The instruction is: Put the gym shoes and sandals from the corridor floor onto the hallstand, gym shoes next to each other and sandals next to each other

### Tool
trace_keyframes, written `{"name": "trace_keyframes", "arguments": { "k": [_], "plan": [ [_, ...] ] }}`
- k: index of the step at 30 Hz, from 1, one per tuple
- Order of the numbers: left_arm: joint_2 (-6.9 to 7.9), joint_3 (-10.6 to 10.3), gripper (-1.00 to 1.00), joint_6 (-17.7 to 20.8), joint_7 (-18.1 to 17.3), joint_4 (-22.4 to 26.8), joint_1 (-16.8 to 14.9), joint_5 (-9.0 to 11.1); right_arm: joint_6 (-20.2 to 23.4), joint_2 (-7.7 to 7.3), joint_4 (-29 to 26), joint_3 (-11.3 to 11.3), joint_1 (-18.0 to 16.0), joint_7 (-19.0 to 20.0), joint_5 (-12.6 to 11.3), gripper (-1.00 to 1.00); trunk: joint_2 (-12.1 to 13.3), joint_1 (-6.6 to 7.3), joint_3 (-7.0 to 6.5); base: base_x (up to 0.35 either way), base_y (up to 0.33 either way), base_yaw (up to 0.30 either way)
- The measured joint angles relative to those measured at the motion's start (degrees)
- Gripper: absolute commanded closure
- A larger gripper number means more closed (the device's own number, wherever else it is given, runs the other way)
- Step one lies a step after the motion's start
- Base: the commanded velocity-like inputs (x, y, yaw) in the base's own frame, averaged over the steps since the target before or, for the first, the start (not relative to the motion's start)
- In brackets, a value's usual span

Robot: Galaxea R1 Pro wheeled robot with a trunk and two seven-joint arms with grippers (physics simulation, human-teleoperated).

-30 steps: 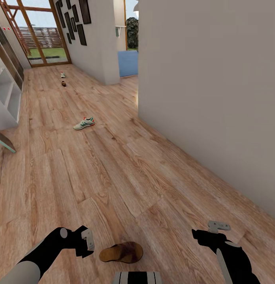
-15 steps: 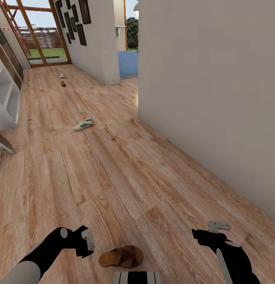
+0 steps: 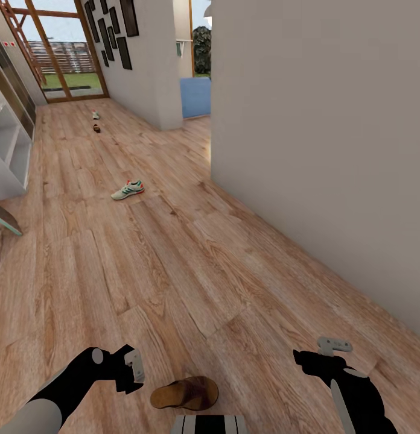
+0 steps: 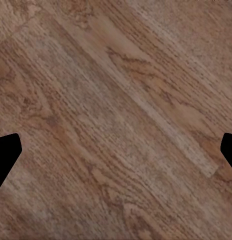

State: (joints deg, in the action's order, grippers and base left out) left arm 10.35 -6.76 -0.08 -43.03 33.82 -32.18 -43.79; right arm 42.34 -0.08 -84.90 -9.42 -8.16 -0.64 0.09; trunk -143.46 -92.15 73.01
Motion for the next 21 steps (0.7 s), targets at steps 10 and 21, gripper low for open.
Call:
{"name": "trace_keyframes", "arguments": {
  "k": [10, 21],
  "plan": [
    [-0.17, -0.08, -1.0, 0.0, -0.02, 0.0, 0.0, -0.02, 0.0, 0.0, -0.08, 0.0, 0.01, 0.0, 0.0, -1.0, 0.0, 0.0, 0.0, 0.0, 0.0, 0.0],
    [-0.27, -0.09, -1.0, 0.0, 0.0, 0.0, 0.01, -0.09, 0.02, 0.0, -0.17, 0.0, 0.01, 0.0, 0.0, -1.0, -0.02, -0.05, 0.83, 0.0, 0.0, 0.0]
  ]
}}
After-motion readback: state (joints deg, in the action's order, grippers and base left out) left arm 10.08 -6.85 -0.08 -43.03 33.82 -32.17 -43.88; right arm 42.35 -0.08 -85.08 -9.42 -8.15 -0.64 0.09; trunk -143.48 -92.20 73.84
